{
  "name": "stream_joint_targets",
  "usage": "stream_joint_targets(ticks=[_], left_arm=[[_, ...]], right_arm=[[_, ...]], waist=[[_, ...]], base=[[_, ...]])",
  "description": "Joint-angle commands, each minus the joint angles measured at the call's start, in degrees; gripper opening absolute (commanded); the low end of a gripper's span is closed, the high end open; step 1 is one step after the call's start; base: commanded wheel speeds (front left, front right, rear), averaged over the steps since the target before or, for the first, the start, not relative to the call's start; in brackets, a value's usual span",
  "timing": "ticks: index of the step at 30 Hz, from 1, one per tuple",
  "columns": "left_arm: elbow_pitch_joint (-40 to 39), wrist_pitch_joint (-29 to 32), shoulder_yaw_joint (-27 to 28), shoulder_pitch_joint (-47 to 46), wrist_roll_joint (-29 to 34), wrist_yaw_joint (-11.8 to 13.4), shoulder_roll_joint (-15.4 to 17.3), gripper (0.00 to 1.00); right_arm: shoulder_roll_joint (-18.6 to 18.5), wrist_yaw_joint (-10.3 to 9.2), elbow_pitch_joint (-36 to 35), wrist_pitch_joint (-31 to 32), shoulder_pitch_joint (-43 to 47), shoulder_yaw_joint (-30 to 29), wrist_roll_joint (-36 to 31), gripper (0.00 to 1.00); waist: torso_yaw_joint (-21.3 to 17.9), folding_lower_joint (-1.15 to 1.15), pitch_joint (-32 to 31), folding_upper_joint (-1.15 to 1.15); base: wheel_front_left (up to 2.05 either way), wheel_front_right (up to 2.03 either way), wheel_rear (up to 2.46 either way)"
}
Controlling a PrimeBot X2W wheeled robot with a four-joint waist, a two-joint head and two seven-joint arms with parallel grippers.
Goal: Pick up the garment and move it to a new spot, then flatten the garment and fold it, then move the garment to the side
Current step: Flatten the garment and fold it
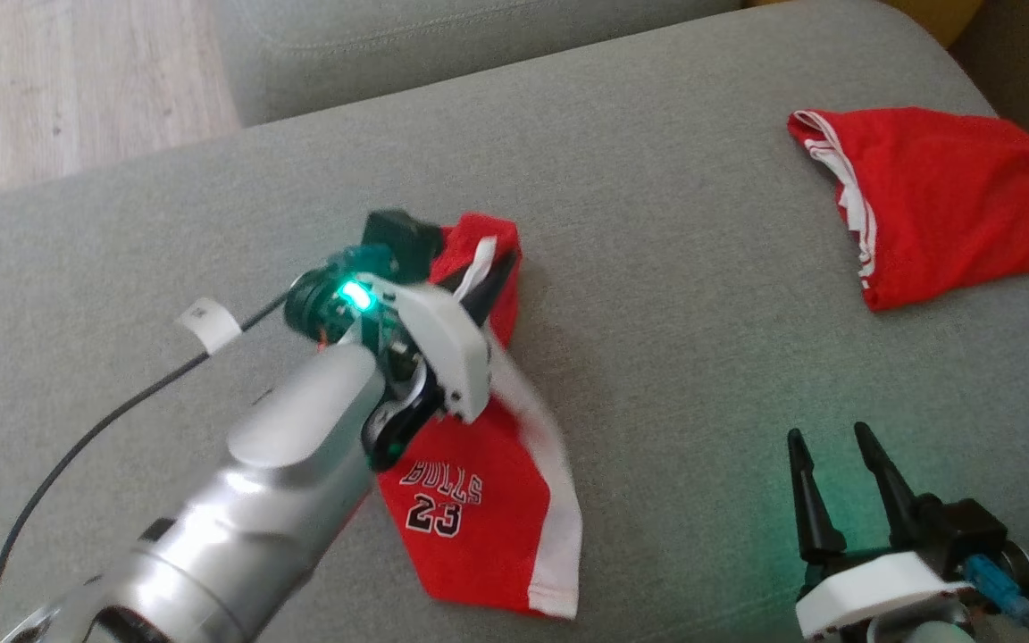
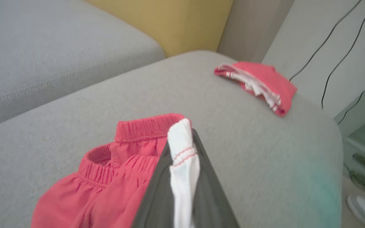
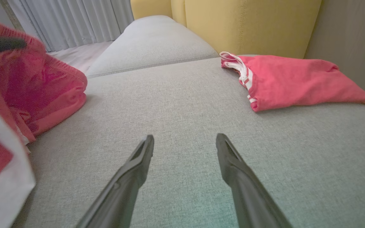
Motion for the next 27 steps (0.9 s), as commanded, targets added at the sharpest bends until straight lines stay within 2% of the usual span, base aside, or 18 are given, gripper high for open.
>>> stream_joint_targets(ticks=[1,8,17,19,23,27], left_arm=[[-2.78,-1.74,3.67,-4.35,-0.96,1.07,0.17,0.00],[-5.06,-6.72,8.99,-7.21,-2.60,5.91,-0.75,0.00],[-9.31,-10.70,14.66,-11.19,-6.19,8.87,-2.87,0.00],[-10.42,-12.35,15.88,-11.30,-6.78,10.28,-3.31,0.00],[-12.26,-17.52,18.28,-9.32,-7.15,13.67,-3.79,0.00],[-14.96,-20.88,21.37,-2.98,-7.23,16.29,-2.68,0.00]], right_arm=[[-0.42,-0.05,-1.16,-0.63,-0.69,1.71,-0.18,1.00],[-0.42,-0.05,-0.39,-0.63,-1.11,3.47,0.39,1.00],[-0.42,-0.05,-0.20,-0.63,-2.80,4.85,3.32,1.00],[-0.42,-0.05,-0.16,-0.63,-3.00,5.20,4.25,1.00],[-0.42,-0.05,-0.05,-0.63,-2.72,5.46,5.32,1.00],[-0.42,-0.05,-0.09,-0.63,-2.28,4.76,5.66,1.00]], waist=[[-0.44,0.00,-0.78,0.00],[-2.70,0.00,-3.44,0.00],[-5.46,0.00,-2.99,0.00],[-5.85,0.00,-2.68,0.00],[-5.93,0.00,-2.22,0.00],[-5.33,0.00,-1.88,0.00]], base=[[0.00,0.00,0.00],[0.00,0.00,0.00],[0.00,0.00,0.00],[0.00,0.00,0.00],[0.00,0.00,0.00],[0.00,0.00,0.00]])
